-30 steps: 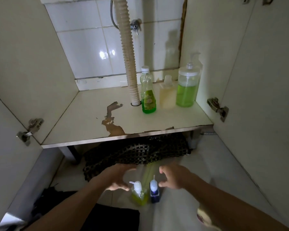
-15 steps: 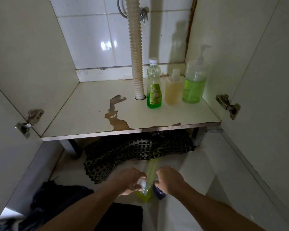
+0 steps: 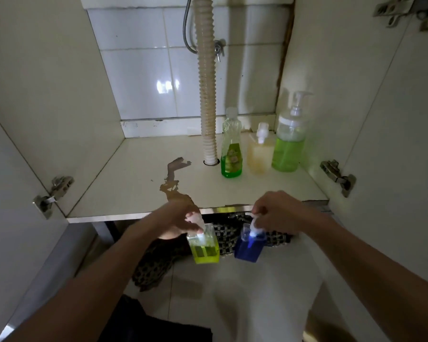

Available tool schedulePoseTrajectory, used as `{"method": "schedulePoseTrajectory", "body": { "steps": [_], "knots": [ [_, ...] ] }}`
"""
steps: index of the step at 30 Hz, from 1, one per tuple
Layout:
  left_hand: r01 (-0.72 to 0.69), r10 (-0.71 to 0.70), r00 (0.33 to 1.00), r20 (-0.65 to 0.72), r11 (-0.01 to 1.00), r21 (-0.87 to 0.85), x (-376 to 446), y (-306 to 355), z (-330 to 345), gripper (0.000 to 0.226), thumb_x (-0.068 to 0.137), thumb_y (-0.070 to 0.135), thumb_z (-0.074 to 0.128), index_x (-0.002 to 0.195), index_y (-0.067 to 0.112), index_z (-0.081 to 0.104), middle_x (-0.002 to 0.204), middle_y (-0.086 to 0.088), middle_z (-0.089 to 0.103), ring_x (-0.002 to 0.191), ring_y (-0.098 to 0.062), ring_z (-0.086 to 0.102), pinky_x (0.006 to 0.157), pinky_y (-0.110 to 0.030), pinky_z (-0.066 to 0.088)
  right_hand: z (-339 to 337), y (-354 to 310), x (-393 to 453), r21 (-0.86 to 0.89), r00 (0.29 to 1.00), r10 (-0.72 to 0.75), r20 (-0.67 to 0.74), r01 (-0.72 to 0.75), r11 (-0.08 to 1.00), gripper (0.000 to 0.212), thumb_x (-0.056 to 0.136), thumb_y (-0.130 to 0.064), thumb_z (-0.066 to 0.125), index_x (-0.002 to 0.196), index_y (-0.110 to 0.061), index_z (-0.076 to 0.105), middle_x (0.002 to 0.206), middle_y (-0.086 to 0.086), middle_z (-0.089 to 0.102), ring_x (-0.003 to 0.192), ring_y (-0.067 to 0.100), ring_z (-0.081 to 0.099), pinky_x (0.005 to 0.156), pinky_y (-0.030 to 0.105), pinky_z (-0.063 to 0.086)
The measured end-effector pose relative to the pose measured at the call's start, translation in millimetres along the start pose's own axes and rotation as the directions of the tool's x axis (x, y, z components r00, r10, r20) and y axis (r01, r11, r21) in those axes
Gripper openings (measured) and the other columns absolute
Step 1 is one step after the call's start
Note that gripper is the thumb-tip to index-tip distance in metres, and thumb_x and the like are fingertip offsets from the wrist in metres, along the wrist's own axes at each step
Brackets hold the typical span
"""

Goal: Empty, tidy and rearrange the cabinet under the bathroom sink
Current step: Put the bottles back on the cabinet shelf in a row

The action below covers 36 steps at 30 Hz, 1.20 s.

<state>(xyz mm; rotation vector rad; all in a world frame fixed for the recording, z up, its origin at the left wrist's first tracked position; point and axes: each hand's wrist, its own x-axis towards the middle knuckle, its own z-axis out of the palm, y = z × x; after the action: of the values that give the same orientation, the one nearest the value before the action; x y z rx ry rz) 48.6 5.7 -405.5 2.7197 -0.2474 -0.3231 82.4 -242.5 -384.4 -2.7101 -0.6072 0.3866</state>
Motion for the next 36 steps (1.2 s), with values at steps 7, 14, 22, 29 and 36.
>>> {"method": "schedulePoseTrajectory", "body": {
  "steps": [7, 14, 22, 29, 36],
  "knots": [
    [0.045, -0.115, 0.924, -0.365, 0.980, -0.195, 13, 0, -58, 0.042, 0.084, 0.027, 0.071, 0.122, 0.012, 0.061, 0.119, -0.005, 0.060, 0.080, -0.016, 0.054, 0.069, -0.025, 0.041, -51, -31, 46, -0.044, 0.980, -0.085, -0.180, 0.078, 0.996, 0.011, 0.086, -0.013, 0.059, 0.079, -0.021, 0.062, 0.083, -0.004, 0.051, 0.085, 0.018, 0.051, 0.056, 0.017, 0.030],
    [0.063, -0.271, 0.755, -0.597, 0.937, -0.344, 75, -28, -36, 0.028, 0.084, 0.016, 0.069, 0.111, 0.014, 0.064, 0.115, -0.005, 0.068, 0.102, -0.027, 0.063, 0.078, -0.023, 0.039, -38, -59, 137, -0.216, 0.979, -0.079, -0.190, 0.037, 0.976, 0.009, 0.088, -0.007, 0.049, 0.090, -0.013, 0.056, 0.107, 0.014, 0.061, 0.099, 0.030, 0.059, 0.075, 0.032, 0.045],
    [-0.033, -0.350, 0.673, -0.652, 0.866, -0.498, 116, -54, -9, 0.064, 0.076, 0.016, 0.078, 0.132, 0.020, 0.047, 0.114, 0.010, 0.058, 0.089, -0.012, 0.056, 0.072, -0.009, 0.035, -21, -64, 202, -0.186, 0.961, -0.059, -0.271, 0.008, 0.983, 0.018, 0.088, -0.005, 0.059, 0.105, -0.005, 0.059, 0.105, 0.012, 0.062, 0.086, 0.022, 0.061, 0.076, 0.031, 0.053],
    [-0.017, -0.262, 0.710, -0.654, 0.922, -0.387, 143, -78, 19, 0.077, 0.068, 0.018, 0.083, 0.132, 0.031, 0.041, 0.124, 0.004, 0.059, 0.084, -0.017, 0.060, 0.067, -0.019, 0.049, -33, -64, 225, -0.261, 0.959, -0.041, -0.280, -0.035, 0.965, 0.028, 0.089, -0.011, 0.061, 0.114, -0.001, 0.055, 0.113, 0.013, 0.058, 0.088, 0.023, 0.057, 0.068, 0.025, 0.041],
    [0.042, -0.296, 0.739, -0.605, 0.917, -0.397, 187, -76, 0, 0.051, 0.063, 0.020, 0.087, 0.108, 0.012, 0.064, 0.105, -0.003, 0.065, 0.090, -0.022, 0.063, 0.072, -0.028, 0.049, -42, -54, 240, -0.318, 0.955, -0.029, -0.295, -0.070, 0.945, 0.032, 0.086, -0.007, 0.063, 0.116, -0.002, 0.055, 0.116, 0.015, 0.058, 0.095, 0.024, 0.060, 0.073, 0.028, 0.046]
  ]
}}
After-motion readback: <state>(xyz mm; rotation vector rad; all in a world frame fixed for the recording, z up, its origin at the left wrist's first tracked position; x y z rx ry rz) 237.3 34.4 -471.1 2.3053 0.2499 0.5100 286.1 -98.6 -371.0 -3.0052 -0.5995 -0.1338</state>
